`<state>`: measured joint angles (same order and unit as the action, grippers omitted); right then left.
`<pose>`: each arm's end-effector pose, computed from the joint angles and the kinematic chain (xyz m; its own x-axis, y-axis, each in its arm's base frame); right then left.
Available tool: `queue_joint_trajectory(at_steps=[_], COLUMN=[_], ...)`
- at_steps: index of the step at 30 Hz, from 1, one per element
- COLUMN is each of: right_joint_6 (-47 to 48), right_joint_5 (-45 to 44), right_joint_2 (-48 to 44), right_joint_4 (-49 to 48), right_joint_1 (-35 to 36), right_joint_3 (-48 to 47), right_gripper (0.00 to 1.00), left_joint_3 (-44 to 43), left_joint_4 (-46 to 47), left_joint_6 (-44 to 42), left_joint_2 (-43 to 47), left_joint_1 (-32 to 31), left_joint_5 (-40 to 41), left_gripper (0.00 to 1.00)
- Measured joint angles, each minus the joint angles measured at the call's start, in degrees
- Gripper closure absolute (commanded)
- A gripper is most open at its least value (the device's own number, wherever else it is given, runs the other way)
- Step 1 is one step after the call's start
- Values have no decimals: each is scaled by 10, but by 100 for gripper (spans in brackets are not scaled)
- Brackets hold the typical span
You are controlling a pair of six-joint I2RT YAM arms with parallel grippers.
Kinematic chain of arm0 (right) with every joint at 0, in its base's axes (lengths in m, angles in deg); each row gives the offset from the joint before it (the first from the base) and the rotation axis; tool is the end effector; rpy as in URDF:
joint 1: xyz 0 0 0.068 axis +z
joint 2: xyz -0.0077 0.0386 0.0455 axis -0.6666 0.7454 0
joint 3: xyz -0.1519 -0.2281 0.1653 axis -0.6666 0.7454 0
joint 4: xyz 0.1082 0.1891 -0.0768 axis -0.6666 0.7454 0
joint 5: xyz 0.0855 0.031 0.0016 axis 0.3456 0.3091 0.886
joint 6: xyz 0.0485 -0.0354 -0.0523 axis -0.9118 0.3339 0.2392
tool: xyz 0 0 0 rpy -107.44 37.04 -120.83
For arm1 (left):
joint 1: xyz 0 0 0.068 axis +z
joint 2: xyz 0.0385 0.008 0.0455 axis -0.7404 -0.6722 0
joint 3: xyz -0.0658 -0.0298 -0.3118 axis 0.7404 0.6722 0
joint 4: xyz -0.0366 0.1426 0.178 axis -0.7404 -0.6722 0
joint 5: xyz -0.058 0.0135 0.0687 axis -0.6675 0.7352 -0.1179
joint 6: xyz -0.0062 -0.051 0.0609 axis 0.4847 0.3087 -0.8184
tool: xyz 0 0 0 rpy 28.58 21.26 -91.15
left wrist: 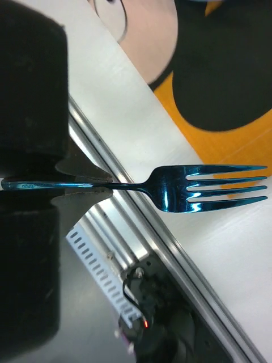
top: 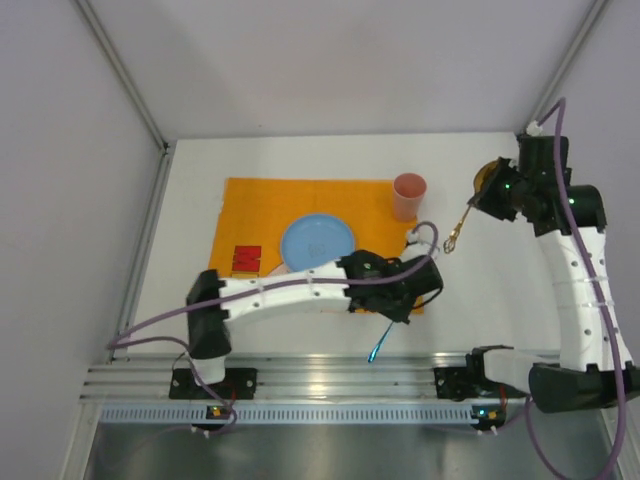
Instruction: Set the dinner table for one person
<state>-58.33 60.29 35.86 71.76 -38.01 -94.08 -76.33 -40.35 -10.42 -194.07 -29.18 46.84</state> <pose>0.1828 0.0138 0.4443 -0.6070 0.4731 -0.6385 0.2645 0.8780 0.3990 0.1053 -0.3893 0.3192 -0.7541 0.4410 -0.4866 0.5767 0.7992 -0.1695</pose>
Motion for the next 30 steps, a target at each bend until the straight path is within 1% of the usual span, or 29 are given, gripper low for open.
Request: queue_joint_trajectory(at_steps=[2,4,6,9,10,12,15,20,23,26,30], right_joint_6=[-6,-9,-9,-9,-10,-15,-23,-24,-24,-25,-29], right_joint_5=[1,-9,-20,-32,-36,-39,-36,-38,-40,-44,-49], right_joint_2=[13,38,65,103,116,146,192,286,326,341,362], right_joint_4=[-7,-11,-30,-58,-67,-90,-131,-170,-187,-207,-229], right_joint_1=[23,64,115,175,193,217,236,251,262,265,265], right_joint_3=[32,39,39,39,40,43,59,62,65,81,96], right_gripper=[100,100,100,100,100,100,100,100,100,100,100], left_joint_3=[1,-1,-3,7,16,38,56,83,106,134,166], left_joint_4=[-23,-49,-80,-123,-137,-153,-174,-172,-154,-131,-90], left_joint_6=[16,33,52,65,66,58,27,-37,-73,-106,-139], left_joint_2=[78,160,222,279,292,307,305,300,300,299,290], left_joint_1=[3,13,32,96,130,198,293,411,474,529,559], left_joint_5=[29,63,94,123,129,127,127,104,76,51,23], left_gripper=[100,100,100,100,100,100,100,100,100,100,100])
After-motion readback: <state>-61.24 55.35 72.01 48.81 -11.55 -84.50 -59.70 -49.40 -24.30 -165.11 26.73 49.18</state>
